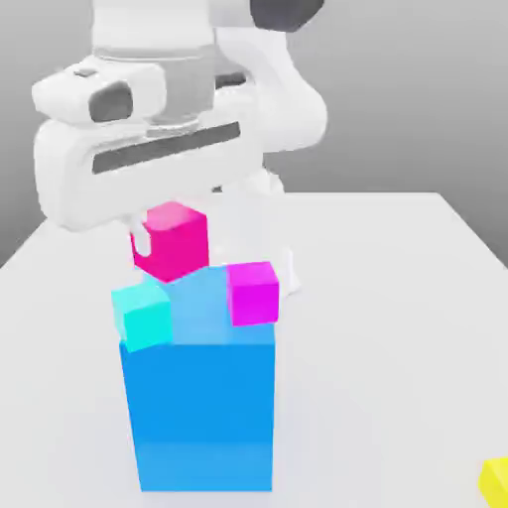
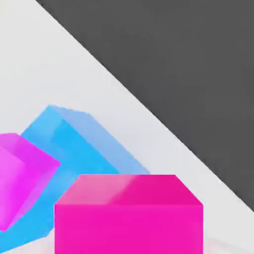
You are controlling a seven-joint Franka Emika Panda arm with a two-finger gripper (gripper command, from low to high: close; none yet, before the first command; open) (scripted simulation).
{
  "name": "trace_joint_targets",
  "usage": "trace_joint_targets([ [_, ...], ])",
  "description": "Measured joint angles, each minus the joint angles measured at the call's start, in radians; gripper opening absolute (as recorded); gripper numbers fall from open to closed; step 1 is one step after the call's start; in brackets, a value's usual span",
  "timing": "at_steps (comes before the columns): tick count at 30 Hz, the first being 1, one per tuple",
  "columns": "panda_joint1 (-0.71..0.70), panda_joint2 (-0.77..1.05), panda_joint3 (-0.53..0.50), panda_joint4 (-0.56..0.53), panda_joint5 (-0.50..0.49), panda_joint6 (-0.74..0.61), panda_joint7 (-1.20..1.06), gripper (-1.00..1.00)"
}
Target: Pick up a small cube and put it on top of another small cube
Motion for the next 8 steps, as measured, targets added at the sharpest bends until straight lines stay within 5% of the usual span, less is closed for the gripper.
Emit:
trace_joint_targets([
  [2,-0.005,0.023,-0.011,-0.048,0.006,0.072,-0.006,-1.0],
  [3,-0.007,0.036,-0.015,-0.071,0.009,0.108,-0.009,1.0],
  [8,-0.007,0.036,-0.015,-0.071,0.009,0.108,-0.009,1.0],
])
